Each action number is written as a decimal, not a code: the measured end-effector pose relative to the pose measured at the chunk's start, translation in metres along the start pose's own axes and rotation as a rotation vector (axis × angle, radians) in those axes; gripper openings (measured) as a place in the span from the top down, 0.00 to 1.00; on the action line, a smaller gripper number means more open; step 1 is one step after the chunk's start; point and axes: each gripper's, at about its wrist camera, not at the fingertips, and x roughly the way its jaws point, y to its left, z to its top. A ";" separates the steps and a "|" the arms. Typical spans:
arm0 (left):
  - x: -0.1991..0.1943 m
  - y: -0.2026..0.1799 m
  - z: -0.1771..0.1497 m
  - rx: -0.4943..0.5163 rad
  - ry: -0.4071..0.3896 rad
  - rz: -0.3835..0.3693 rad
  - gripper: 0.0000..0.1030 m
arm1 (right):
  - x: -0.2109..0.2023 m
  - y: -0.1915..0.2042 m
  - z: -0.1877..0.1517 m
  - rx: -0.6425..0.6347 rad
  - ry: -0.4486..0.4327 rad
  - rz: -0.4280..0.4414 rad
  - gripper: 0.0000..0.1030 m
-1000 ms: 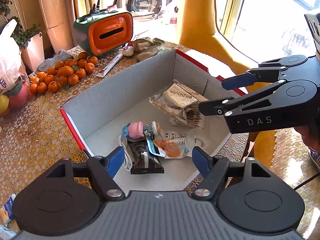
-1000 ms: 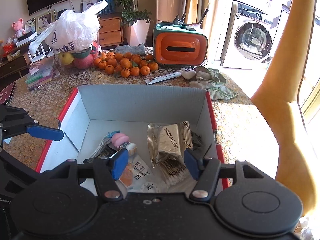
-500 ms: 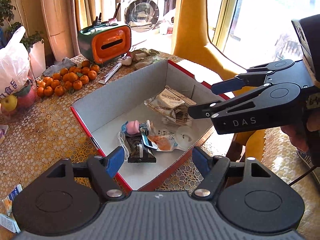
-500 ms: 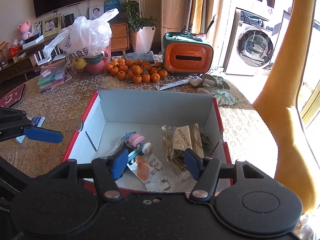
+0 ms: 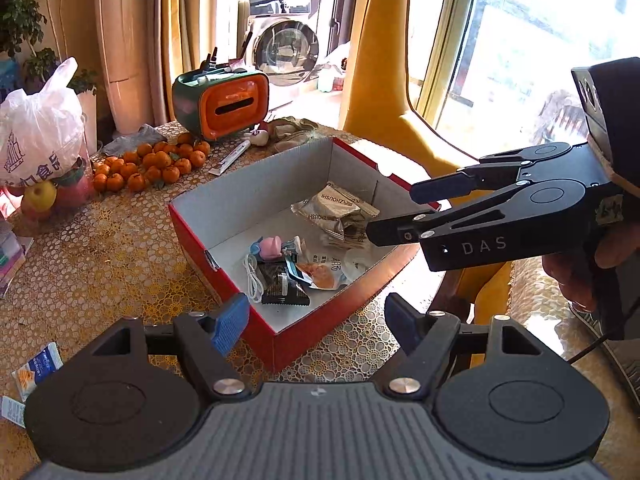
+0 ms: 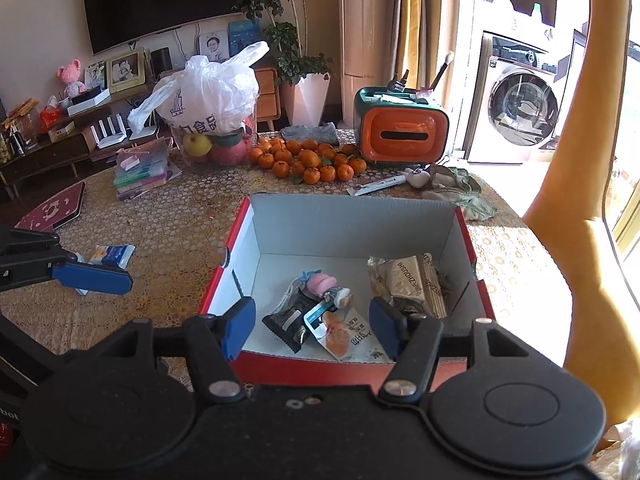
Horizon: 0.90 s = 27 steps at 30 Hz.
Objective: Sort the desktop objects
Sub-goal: 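Withdraw both tools from the box toward the blue snack packet and carton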
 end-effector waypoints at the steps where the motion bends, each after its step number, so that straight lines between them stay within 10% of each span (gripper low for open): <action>1: -0.005 0.002 -0.003 -0.003 -0.007 -0.002 0.28 | -0.001 0.003 -0.002 -0.001 -0.002 0.006 0.38; 27: -0.072 0.073 -0.080 -0.117 -0.068 0.085 0.01 | 0.010 0.105 -0.016 -0.068 -0.037 0.097 0.31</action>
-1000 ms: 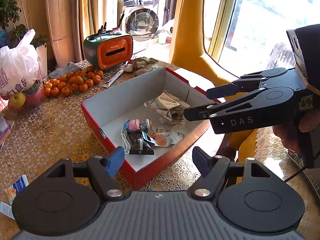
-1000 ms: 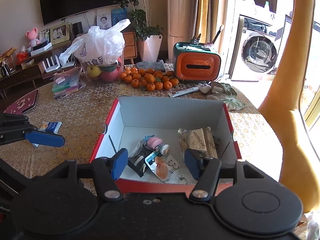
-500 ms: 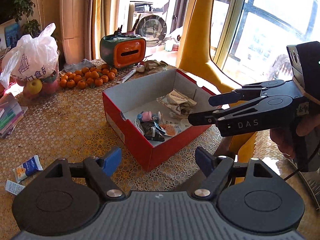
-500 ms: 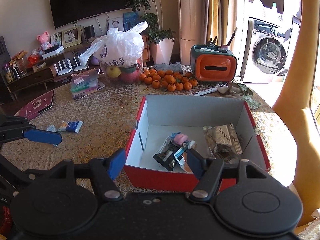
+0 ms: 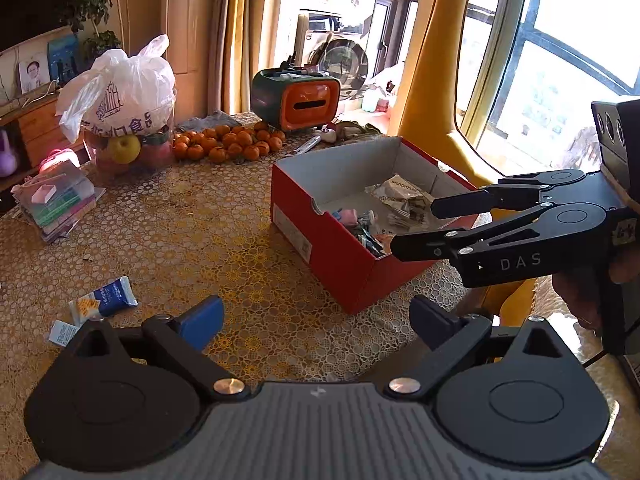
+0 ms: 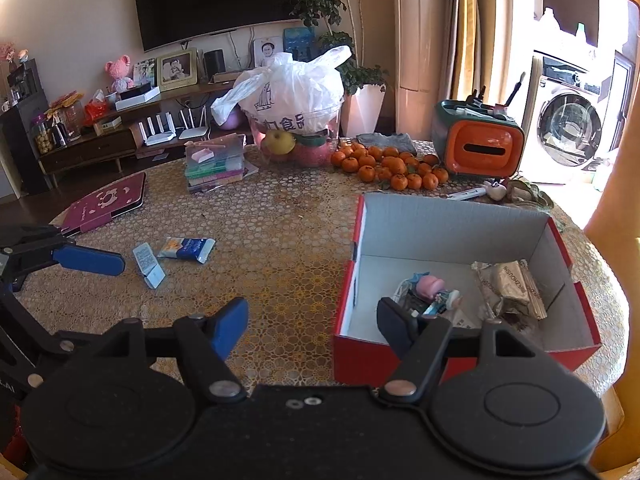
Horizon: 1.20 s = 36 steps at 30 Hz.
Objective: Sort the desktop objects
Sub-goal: 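Withdraw both tools from the box toward the blue snack packet and carton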
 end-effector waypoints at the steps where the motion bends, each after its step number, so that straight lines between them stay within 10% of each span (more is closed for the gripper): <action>1: -0.003 0.004 -0.003 -0.004 -0.009 0.011 0.00 | 0.002 0.005 0.000 -0.005 0.000 0.004 0.30; 36: -0.013 0.141 -0.070 -0.108 -0.071 0.262 0.00 | 0.103 0.100 0.028 -0.070 0.075 0.148 0.30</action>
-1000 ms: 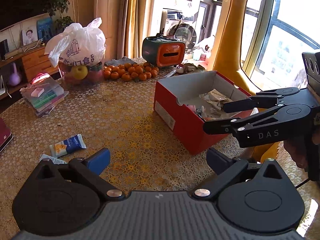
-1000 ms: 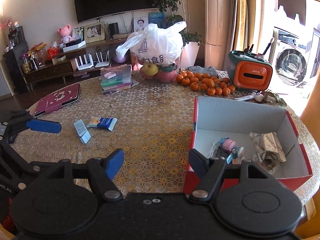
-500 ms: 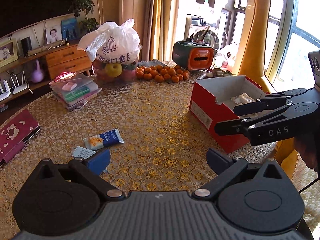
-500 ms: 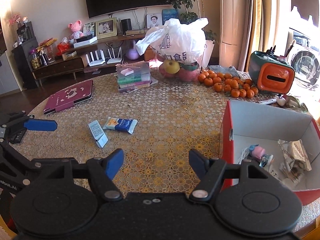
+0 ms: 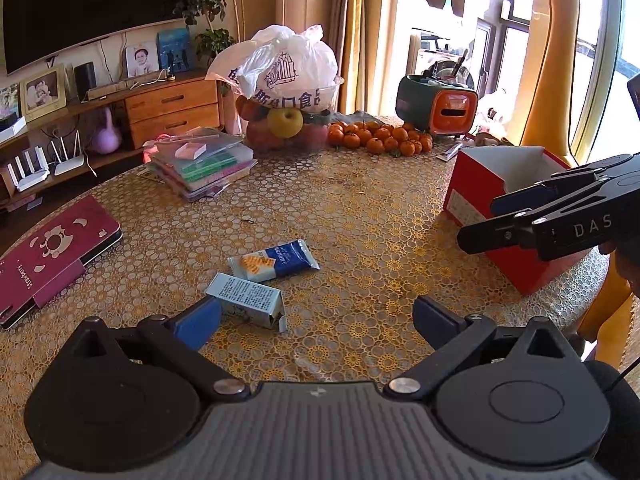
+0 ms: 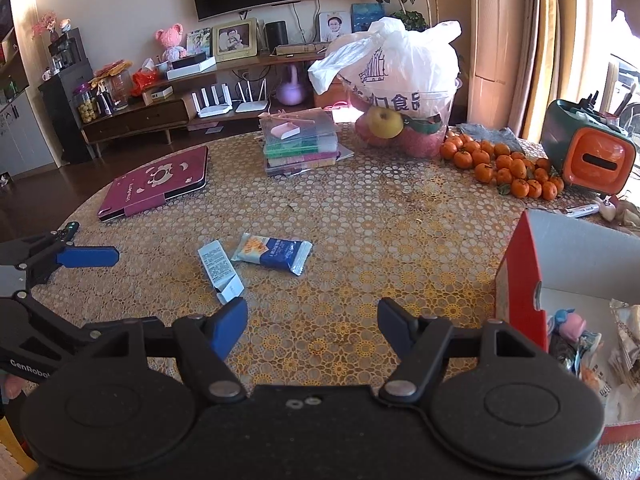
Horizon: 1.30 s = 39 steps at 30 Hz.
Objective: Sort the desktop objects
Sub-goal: 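Withdraw both tools from the box toward the blue snack packet and carton, then move the left tool to the milk carton while the right tool approaches the blue snack packet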
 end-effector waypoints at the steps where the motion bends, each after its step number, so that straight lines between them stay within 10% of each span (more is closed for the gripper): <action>1: 0.002 0.003 -0.002 0.003 -0.001 0.005 0.00 | 0.005 0.001 0.001 -0.001 0.005 0.004 0.30; 39: 0.108 0.064 -0.016 0.061 0.039 -0.046 0.01 | 0.168 0.034 0.043 -0.365 0.153 0.101 0.30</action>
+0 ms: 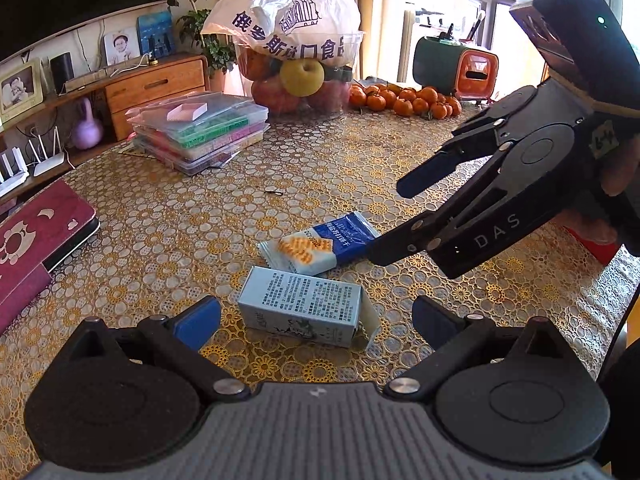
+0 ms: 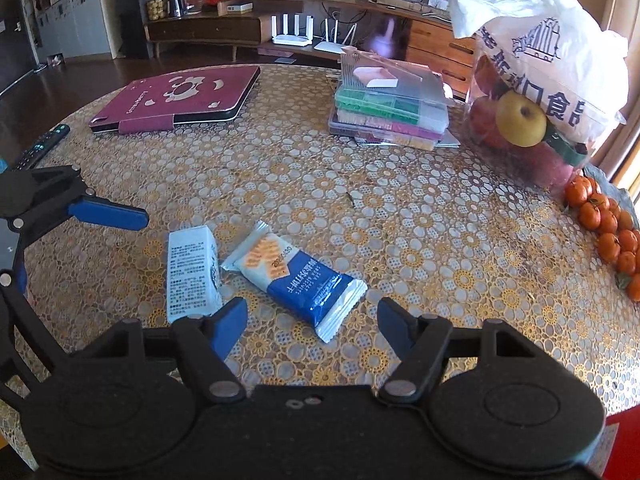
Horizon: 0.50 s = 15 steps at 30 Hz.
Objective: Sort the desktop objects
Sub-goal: 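Move the left tool to the milk carton while the right tool approaches the blue snack packet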
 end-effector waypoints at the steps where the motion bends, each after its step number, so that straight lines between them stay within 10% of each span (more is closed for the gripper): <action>1: 0.002 0.000 0.000 0.004 -0.002 0.002 0.01 | 0.004 0.000 0.002 -0.016 0.003 -0.002 0.30; 15: 0.024 0.005 -0.008 0.022 0.005 -0.002 0.01 | 0.041 0.005 0.018 -0.204 0.033 0.102 0.30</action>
